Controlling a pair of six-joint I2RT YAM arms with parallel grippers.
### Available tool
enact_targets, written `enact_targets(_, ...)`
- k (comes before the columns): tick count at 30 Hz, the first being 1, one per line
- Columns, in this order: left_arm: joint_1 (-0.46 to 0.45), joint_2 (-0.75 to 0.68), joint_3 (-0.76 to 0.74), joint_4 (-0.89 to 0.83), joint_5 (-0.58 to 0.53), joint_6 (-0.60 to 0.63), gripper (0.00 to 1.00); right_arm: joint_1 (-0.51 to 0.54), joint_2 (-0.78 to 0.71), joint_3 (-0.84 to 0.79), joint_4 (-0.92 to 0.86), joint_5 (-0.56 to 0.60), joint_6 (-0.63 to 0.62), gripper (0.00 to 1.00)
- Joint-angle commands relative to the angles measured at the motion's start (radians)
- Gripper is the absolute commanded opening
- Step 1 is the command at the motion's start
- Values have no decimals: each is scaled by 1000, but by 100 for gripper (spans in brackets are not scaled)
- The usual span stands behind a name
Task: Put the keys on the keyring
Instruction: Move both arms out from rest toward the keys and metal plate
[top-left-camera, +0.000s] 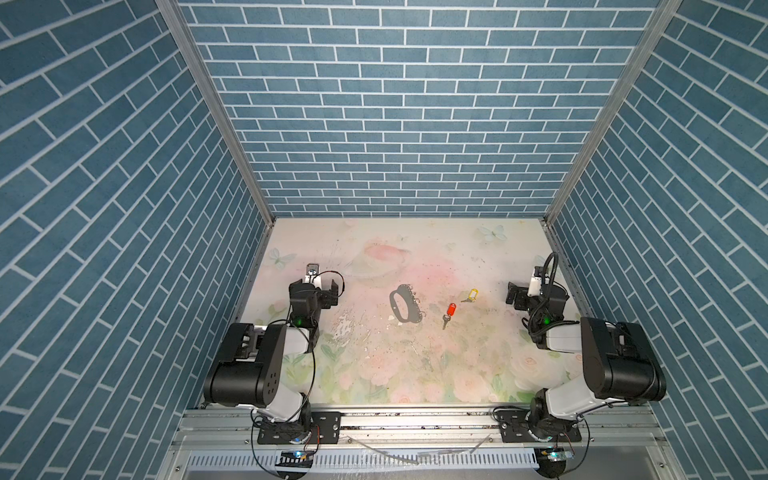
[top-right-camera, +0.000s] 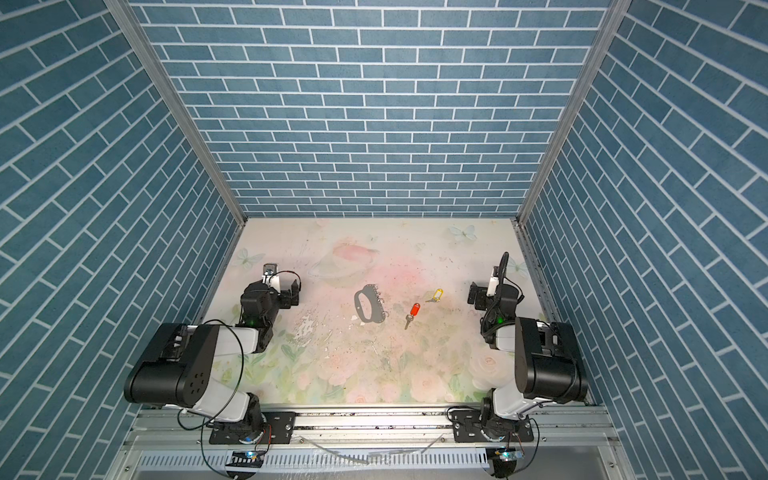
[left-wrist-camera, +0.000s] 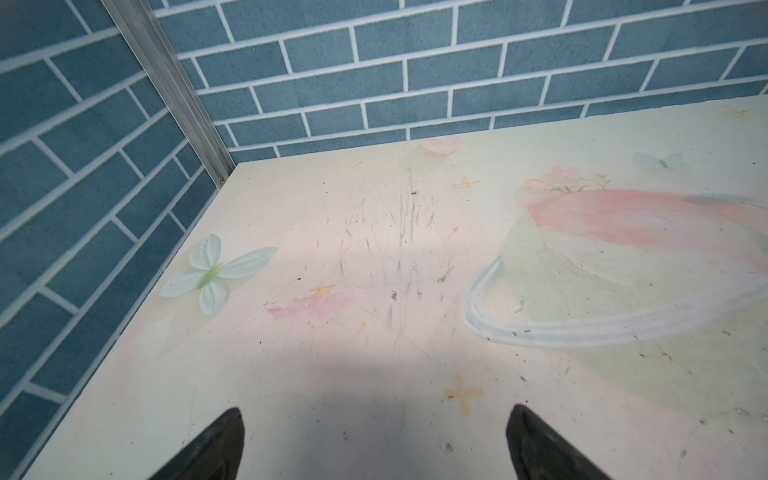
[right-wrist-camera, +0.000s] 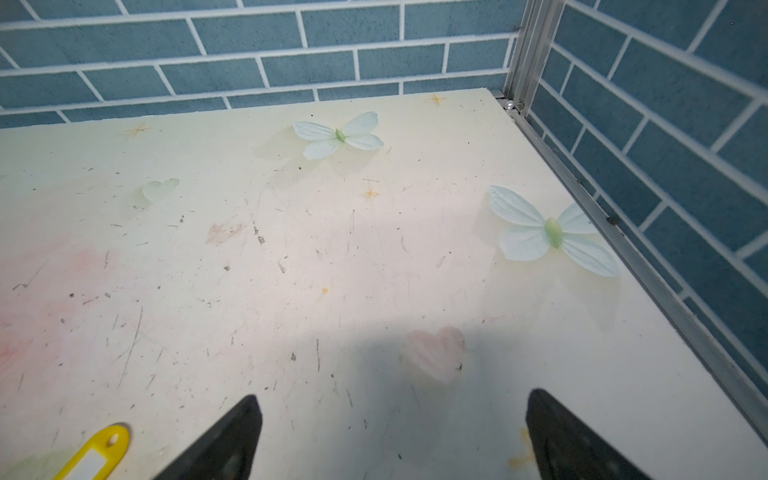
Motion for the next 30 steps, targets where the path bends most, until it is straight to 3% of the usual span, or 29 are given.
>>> enact_targets(1, 4, 4, 14, -11, 9, 6, 99, 5, 2, 22, 10, -11, -7, 99)
enact_targets(7, 4, -4, 15, -18, 2, 8, 99, 7, -2, 22, 11, 14, -3, 99)
enact_targets(10, 3, -68, 73, -172, -19, -1, 99, 7, -55, 53, -93, 152, 49, 99)
enact_targets(15, 1, -201, 220, -527, -107, -97, 99, 23, -175, 106, -284, 249, 66, 99)
enact_targets(19, -17, -270, 325, -694, -30, -242, 99, 64, -275, 196, -485, 351, 116, 97)
enact_targets(23, -150, -279, 457, -866, -112, -310, 99, 120, -338, 280, -684, 361, 192, 95)
enact_targets(28, -397, -289, 486, -970, -264, -318, 99, 199, -330, 350, -841, 295, 211, 90)
enact_targets(30, -467, -297, 475, -1000, -276, -350, 99, 208, -319, 372, -889, 250, 227, 88)
